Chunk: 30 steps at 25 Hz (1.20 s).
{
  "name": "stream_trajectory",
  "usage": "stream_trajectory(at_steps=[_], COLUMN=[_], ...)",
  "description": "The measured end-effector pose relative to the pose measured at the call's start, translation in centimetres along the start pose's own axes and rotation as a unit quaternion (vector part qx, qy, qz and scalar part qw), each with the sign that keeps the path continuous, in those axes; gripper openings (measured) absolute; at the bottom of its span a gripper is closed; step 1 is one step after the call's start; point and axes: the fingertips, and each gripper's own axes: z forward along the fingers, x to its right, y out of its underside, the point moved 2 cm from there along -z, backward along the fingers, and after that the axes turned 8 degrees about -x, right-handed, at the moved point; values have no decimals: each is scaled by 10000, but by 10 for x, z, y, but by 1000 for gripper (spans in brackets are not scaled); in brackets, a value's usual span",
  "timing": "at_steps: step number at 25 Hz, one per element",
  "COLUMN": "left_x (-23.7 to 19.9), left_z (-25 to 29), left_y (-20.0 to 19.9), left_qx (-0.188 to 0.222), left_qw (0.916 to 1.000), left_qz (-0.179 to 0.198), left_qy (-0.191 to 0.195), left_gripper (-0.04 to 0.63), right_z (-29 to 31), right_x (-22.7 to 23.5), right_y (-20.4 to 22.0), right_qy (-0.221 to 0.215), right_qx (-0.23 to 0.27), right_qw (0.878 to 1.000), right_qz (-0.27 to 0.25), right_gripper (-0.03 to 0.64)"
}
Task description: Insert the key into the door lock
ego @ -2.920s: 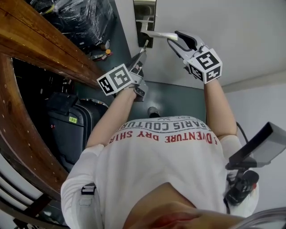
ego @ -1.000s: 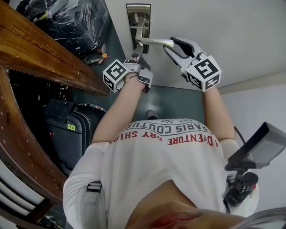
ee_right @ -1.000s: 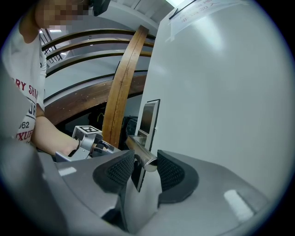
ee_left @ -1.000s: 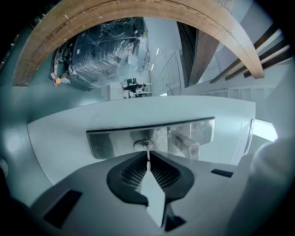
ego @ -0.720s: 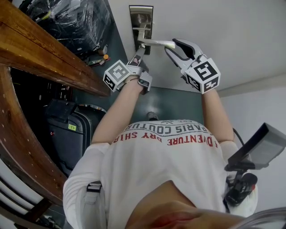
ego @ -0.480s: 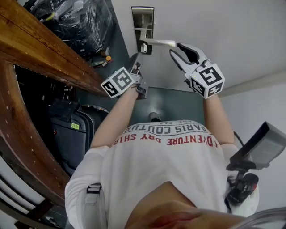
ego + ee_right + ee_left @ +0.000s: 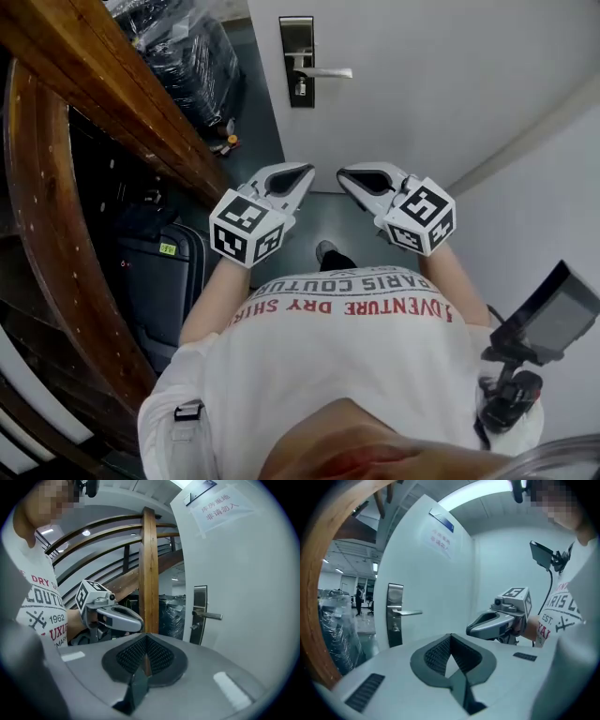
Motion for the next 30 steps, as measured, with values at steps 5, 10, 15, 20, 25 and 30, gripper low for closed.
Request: stream_trajectory(at_steps=[5, 10, 15, 20, 25, 30], left_x=[52, 104, 189, 308, 426, 506], left_z=[-31, -76, -117, -151, -198, -262], left_y=[28, 36, 64, 111, 142, 152], left_qx=[-290, -388, -315, -362, -306, -295], left_qw=[9993, 9985, 9985, 9975, 9975, 9986], left_qz=[121, 322, 274, 329, 186, 125], left_qy=[219, 220, 353, 519, 605, 429], left_gripper=[2, 2, 2, 2, 2, 2], right_z=[-11, -39, -87, -170, -246, -305], right_x=[-60, -120, -202, -292, -386, -461], right_y=[24, 22, 52, 113, 157, 149], right_qy=[-254, -242, -155, 109, 215, 282], right_qx=[-131, 6, -13, -124, -137, 116], right_qw=[9994, 9995, 9997, 9989, 9983, 9984], right_qz=[199, 212, 189, 447, 516, 477], right_gripper=[2, 2, 2, 2, 2, 2])
